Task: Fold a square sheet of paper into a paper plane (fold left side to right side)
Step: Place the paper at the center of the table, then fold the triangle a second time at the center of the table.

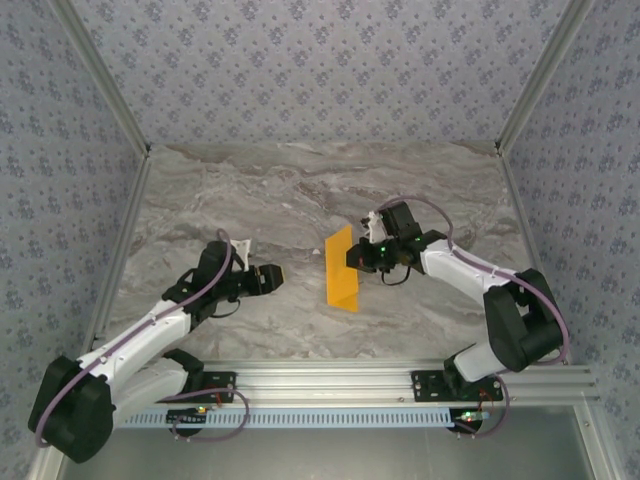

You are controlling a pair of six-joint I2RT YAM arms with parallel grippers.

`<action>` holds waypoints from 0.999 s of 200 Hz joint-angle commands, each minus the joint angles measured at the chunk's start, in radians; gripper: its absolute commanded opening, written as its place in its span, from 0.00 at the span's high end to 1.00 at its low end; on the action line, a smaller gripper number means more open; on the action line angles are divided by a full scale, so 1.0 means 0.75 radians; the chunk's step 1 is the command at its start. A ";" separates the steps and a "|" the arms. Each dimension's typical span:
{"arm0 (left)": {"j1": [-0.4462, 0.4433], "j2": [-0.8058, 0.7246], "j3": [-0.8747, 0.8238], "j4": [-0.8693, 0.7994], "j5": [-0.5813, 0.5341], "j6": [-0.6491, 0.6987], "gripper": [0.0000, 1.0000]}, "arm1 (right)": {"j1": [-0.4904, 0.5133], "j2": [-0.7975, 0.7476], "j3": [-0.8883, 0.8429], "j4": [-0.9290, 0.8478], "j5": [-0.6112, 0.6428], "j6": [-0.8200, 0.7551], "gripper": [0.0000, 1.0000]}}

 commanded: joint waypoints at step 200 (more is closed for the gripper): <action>-0.846 0.382 0.342 0.047 -0.571 0.414 0.25 | -0.010 0.254 0.126 0.025 -0.017 0.114 0.71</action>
